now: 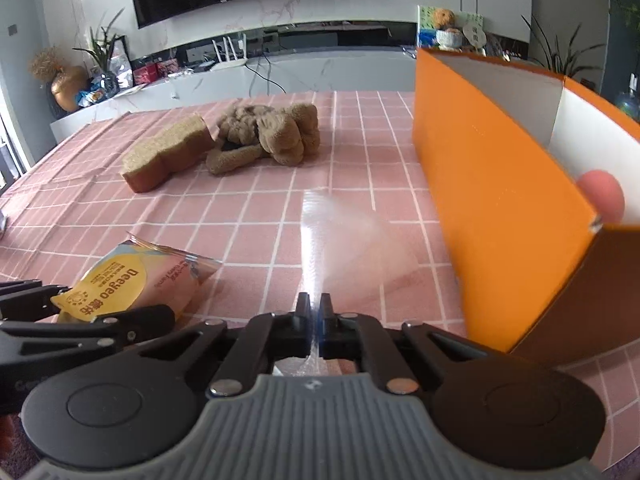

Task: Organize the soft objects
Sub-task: 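Carry the wipe pack and clear bag into the orange box and open both tools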

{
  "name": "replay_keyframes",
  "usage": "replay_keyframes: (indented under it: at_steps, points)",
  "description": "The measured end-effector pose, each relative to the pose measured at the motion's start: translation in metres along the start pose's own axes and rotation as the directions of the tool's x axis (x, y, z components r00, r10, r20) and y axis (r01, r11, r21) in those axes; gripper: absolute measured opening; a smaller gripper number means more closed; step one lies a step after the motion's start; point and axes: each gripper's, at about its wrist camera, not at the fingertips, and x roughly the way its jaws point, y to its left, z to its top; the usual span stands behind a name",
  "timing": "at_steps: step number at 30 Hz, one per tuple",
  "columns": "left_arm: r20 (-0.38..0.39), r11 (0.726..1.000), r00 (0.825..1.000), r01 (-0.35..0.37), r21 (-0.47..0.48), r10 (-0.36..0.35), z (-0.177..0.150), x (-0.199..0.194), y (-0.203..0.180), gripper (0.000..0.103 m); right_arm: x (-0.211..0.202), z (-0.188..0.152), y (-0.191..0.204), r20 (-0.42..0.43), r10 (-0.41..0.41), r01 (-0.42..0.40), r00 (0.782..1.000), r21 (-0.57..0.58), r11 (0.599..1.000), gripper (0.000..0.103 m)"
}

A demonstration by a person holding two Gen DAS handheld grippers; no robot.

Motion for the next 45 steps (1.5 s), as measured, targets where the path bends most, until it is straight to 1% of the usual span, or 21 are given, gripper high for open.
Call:
replay_keyframes:
  at_steps: [6,12,15,18,22,24,27,31,34,37,40,44,45]
  points:
    - [0.064,1.000,0.998,0.027,0.000,-0.027,0.014,-0.024,-0.014,0.061,-0.033,0.005,0.002,0.079,0.037,-0.033,0.996,-0.058,0.998,0.000]
    - [0.127,0.996,0.988,0.089,0.014,-0.090,0.041,-0.042,-0.035,0.060,-0.072,0.016,-0.006,0.165,0.060,-0.046,0.985,-0.089,0.995,0.000]
    - [0.152,0.991,0.979,0.129,0.042,-0.133,0.061,-0.046,-0.050,0.060,-0.090,0.027,-0.014,0.209,0.066,-0.045,0.976,-0.102,0.994,0.000]
    - [0.175,0.982,0.969,0.163,0.092,-0.177,0.083,-0.046,-0.069,0.061,-0.107,0.041,-0.029,0.240,0.066,-0.044,0.969,-0.098,0.994,0.000]
    - [0.185,0.960,0.950,0.222,0.170,-0.252,0.112,-0.039,-0.101,0.060,-0.124,0.062,-0.057,0.276,0.047,-0.020,0.960,-0.098,0.995,0.000]
    - [0.174,0.946,0.941,0.256,0.198,-0.291,0.125,-0.032,-0.116,0.060,-0.130,0.073,-0.072,0.285,0.036,-0.007,0.958,-0.101,0.995,0.000]
    - [0.149,0.927,0.933,0.287,0.241,-0.328,0.145,-0.015,-0.140,0.060,-0.134,0.087,-0.095,0.289,0.011,0.023,0.957,-0.112,0.993,0.000]
    - [0.108,0.901,0.931,0.302,0.313,-0.349,0.163,0.011,-0.171,0.060,-0.131,0.103,-0.124,0.275,-0.040,0.079,0.961,-0.131,0.988,0.000]
    - [0.062,0.878,0.930,0.319,0.357,-0.363,0.170,0.033,-0.190,0.060,-0.121,0.113,-0.147,0.252,-0.084,0.124,0.964,-0.150,0.981,0.000]
    - [0.010,0.859,0.934,0.324,0.396,-0.356,0.176,0.055,-0.200,0.060,-0.105,0.121,-0.170,0.219,-0.112,0.150,0.969,-0.165,0.975,0.000]
    - [-0.042,0.846,0.939,0.328,0.420,-0.343,0.180,0.075,-0.201,0.060,-0.086,0.131,-0.188,0.172,-0.115,0.142,0.978,-0.159,0.977,0.000]
    - [-0.107,0.840,0.944,0.327,0.433,-0.313,0.187,0.103,-0.201,0.060,-0.052,0.145,-0.205,0.098,-0.104,0.119,0.990,-0.162,0.980,0.000]
    - [-0.122,0.833,0.943,0.330,0.445,-0.309,0.187,0.107,-0.202,0.060,-0.042,0.148,-0.209,0.078,-0.099,0.111,0.992,-0.161,0.981,0.000]
